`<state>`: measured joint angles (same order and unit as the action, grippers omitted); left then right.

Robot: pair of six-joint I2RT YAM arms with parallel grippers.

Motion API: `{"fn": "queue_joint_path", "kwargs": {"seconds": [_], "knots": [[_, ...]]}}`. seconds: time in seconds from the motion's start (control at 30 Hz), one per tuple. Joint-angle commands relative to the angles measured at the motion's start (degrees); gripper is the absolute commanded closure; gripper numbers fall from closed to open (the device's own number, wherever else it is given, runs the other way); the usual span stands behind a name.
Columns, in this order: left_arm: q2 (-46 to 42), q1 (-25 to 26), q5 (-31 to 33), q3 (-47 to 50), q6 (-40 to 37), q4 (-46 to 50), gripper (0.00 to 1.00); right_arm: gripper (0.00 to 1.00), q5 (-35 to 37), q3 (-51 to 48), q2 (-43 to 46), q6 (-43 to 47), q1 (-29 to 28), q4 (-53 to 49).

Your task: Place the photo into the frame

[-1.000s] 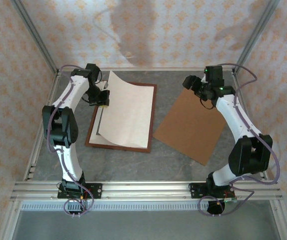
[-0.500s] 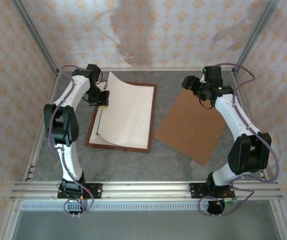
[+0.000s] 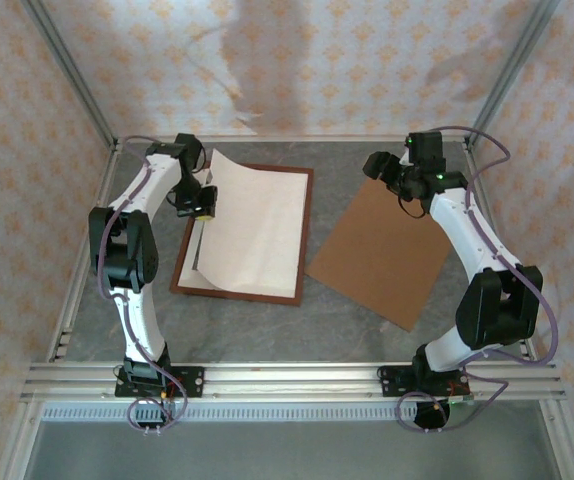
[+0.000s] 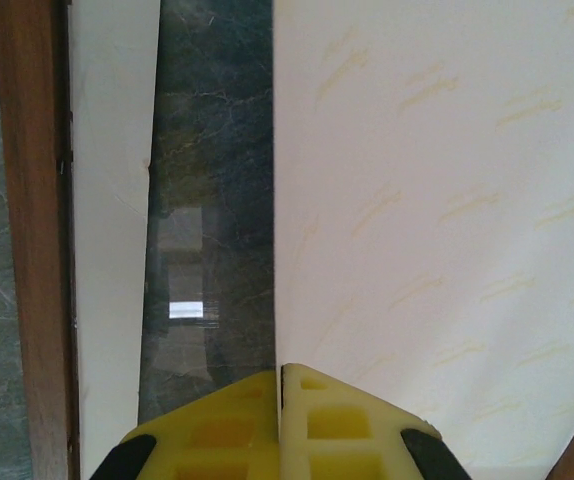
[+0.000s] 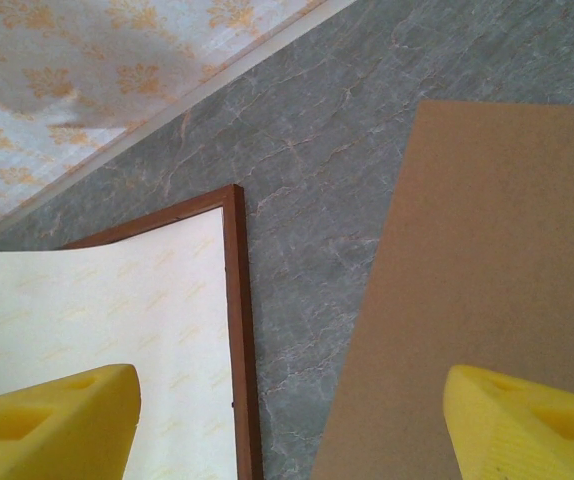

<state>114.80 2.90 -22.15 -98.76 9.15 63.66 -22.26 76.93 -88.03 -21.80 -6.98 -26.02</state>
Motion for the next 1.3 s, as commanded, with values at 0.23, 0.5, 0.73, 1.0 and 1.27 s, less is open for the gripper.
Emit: {"fn": "queue_joint_path", "kwargs": {"seconds": [0.23, 0.5, 0.73, 1.0, 1.27], "knots": [[1.5, 0.2, -0.7, -1.5, 0.6, -0.4, 1.00, 0.21, 1.2, -0.5, -0.6, 1.1, -0.3, 1.1], [3.4, 0.3, -0.2, -4.3, 0.1, 0.8, 0.86, 0.21, 1.2, -0.5, -0.8, 1.3, -0.3, 1.1], [5.0, 0.4, 1.7, -6.2, -0.3, 1.7, 0.64, 0.21, 1.1, -0.5, -1.1, 1.3, -0.3, 1.1], [8.8, 0.2, 7.7, -8.8, -0.1, 1.3, 0.32, 0.21, 0.9, -1.6, -1.3, 1.0, -0.7, 1.7], [7.4, 0.3, 13.8, -7.7, 2.7, -4.0, 0.19, 0.20, 1.3, -3.8, -1.6, 1.4, -1.6, 1.9]]}}
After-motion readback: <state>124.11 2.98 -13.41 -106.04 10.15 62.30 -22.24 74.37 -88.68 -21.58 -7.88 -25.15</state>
